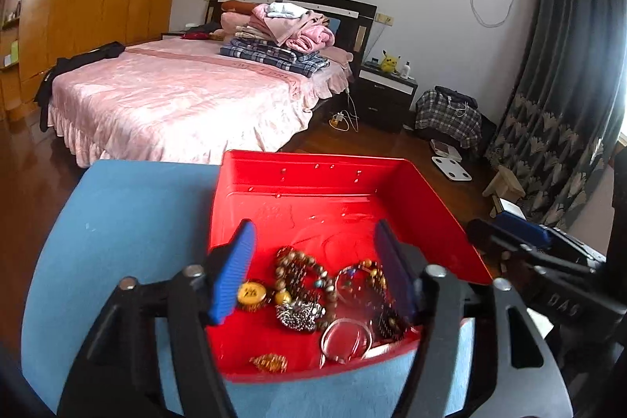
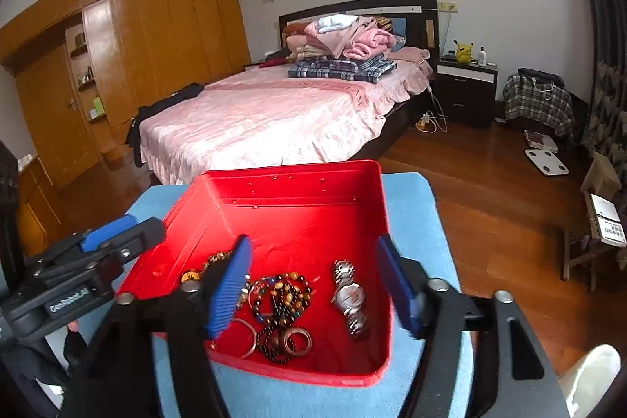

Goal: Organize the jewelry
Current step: 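Lower watch and chain necklace into the red tin and open both grippers, then withdraw both grippers from the tin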

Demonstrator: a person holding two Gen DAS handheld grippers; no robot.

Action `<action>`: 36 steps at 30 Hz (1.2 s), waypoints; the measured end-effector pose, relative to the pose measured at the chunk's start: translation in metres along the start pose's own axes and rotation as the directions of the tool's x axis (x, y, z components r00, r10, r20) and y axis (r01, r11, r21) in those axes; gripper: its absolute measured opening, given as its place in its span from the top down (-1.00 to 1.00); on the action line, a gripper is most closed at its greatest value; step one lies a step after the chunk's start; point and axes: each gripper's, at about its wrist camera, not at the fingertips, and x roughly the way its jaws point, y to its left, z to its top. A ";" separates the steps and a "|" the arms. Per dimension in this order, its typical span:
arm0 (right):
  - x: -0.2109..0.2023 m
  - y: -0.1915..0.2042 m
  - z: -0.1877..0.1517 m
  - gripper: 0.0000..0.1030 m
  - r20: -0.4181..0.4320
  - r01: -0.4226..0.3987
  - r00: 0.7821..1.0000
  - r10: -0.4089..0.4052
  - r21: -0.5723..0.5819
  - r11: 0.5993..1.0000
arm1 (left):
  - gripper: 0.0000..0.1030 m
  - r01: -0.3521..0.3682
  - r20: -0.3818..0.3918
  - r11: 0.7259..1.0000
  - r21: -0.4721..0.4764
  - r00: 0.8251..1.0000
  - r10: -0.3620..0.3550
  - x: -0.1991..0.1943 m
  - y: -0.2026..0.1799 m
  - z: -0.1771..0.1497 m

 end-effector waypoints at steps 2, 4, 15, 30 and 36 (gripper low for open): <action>-0.011 0.000 -0.005 -0.64 0.015 0.012 1.000 -0.011 -0.006 1.000 | -0.58 -0.017 0.015 1.000 0.019 1.000 0.017 -0.015 -0.002 -0.006; -0.023 -0.002 -0.009 -0.78 0.023 0.006 1.000 -0.006 -0.005 1.000 | -0.74 -0.038 0.030 0.999 0.036 0.999 0.037 -0.029 -0.005 -0.011; -0.078 0.006 -0.023 -0.89 0.051 -0.045 0.998 0.045 -0.010 0.999 | -0.89 -0.096 0.061 0.994 0.050 0.994 0.093 -0.093 -0.018 -0.035; -0.115 0.016 -0.022 -0.89 0.106 -0.053 0.993 0.056 -0.031 0.998 | -0.89 -0.109 0.118 0.991 0.075 0.988 0.099 -0.136 -0.038 -0.031; -0.122 0.018 -0.019 -0.89 0.120 -0.054 0.991 0.058 -0.039 0.998 | -0.89 -0.121 0.131 0.989 0.084 0.985 0.109 -0.144 -0.041 -0.030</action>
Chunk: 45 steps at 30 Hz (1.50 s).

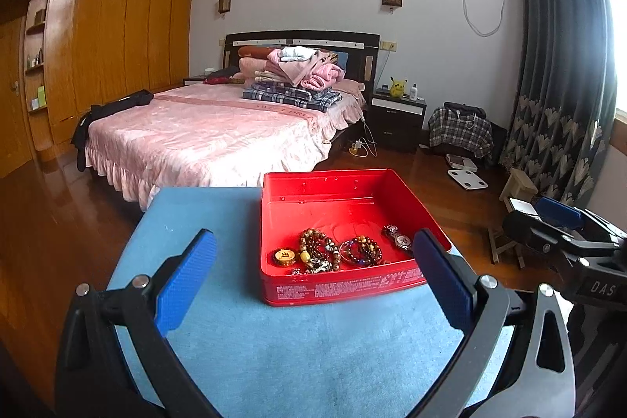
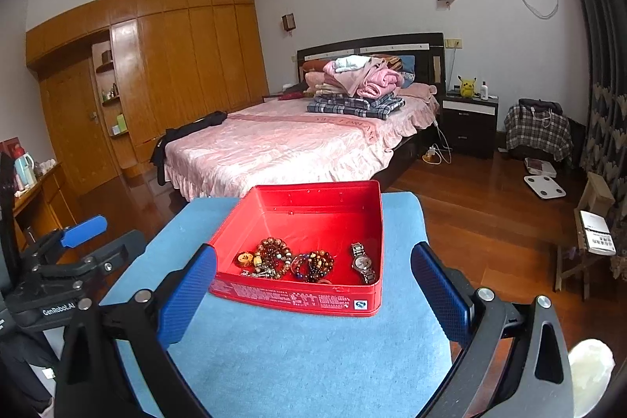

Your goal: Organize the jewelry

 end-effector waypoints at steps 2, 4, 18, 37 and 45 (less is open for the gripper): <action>-0.001 0.002 0.001 -0.89 0.004 -0.002 1.000 0.002 -0.006 1.000 | -0.89 0.000 0.001 1.000 -0.003 1.000 0.000 -0.002 0.000 0.000; -0.004 0.002 0.001 -0.89 0.008 -0.003 1.000 0.003 -0.008 1.000 | -0.89 -0.002 0.002 1.000 0.000 1.000 0.002 -0.002 0.000 0.000; -0.008 0.005 0.003 -0.89 0.014 -0.005 1.000 0.005 -0.019 1.000 | -0.89 -0.004 0.003 1.000 0.004 1.000 0.004 -0.004 0.000 -0.001; -0.008 0.006 0.002 -0.89 0.006 0.002 1.000 -0.002 -0.029 1.000 | -0.89 -0.012 0.003 1.000 0.008 1.000 0.012 -0.006 0.002 0.004; -0.006 0.005 0.000 -0.89 0.003 0.008 1.000 -0.008 -0.029 1.000 | -0.89 -0.009 0.005 1.000 0.002 1.000 0.009 -0.005 0.002 0.003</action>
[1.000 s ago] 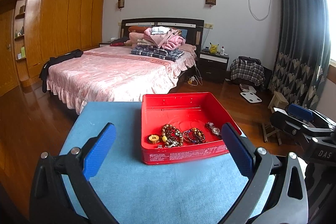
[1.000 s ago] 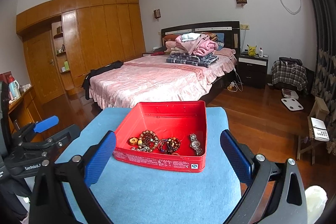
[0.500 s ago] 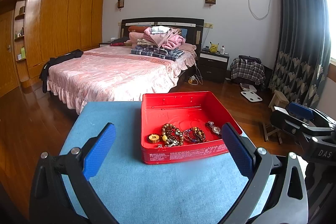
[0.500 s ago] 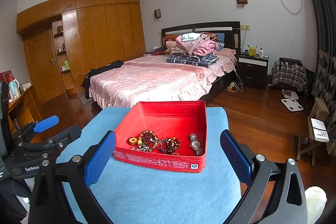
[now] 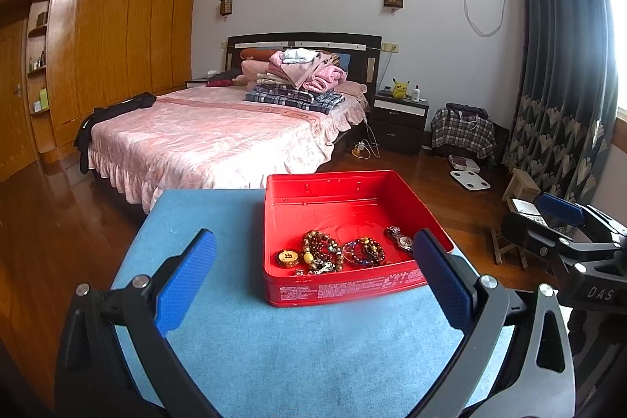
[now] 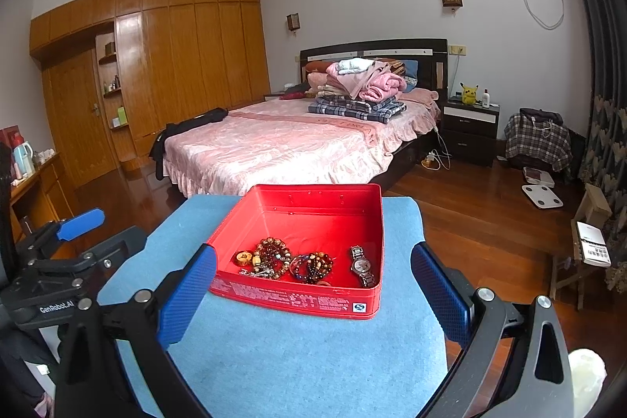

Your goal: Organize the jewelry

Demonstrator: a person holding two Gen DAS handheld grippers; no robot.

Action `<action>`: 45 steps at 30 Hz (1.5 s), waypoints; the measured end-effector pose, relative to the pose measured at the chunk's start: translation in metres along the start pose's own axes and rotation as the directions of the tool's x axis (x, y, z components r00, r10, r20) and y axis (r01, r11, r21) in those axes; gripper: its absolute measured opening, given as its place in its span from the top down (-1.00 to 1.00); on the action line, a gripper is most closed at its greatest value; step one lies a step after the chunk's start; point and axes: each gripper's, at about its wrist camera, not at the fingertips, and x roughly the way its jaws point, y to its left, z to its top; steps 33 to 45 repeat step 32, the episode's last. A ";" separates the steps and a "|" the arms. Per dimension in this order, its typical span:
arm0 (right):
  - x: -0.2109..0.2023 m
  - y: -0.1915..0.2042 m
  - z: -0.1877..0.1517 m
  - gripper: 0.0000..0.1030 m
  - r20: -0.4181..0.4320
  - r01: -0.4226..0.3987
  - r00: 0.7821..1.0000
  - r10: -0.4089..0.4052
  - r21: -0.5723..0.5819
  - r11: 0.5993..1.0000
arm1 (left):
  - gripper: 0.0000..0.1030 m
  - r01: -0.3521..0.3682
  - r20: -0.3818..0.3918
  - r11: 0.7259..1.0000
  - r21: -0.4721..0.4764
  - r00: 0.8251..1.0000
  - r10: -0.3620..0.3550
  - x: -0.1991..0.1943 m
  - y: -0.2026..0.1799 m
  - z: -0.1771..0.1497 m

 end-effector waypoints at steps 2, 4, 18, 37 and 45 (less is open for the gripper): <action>0.000 -0.001 -0.001 -0.89 -0.002 0.004 1.000 -0.004 -0.002 1.000 | -0.89 -0.006 0.000 1.000 0.003 1.000 0.006 0.000 -0.001 -0.001; 0.000 -0.002 -0.003 -0.89 -0.006 0.008 1.000 -0.008 -0.004 1.000 | -0.89 -0.008 0.003 1.000 0.005 1.000 0.008 0.000 -0.002 -0.001; 0.007 -0.005 -0.005 -0.89 -0.025 0.021 0.999 -0.021 -0.003 1.000 | -0.89 -0.010 0.007 1.000 -0.009 1.000 0.010 0.000 -0.004 -0.002; 0.009 -0.005 -0.008 -0.89 -0.029 0.023 0.999 -0.023 -0.003 1.000 | -0.89 -0.008 -0.005 1.000 -0.010 1.000 0.008 0.004 -0.005 0.000; 0.009 -0.005 -0.008 -0.89 -0.029 0.023 0.999 -0.023 -0.003 1.000 | -0.89 -0.008 -0.005 1.000 -0.010 1.000 0.008 0.004 -0.005 0.000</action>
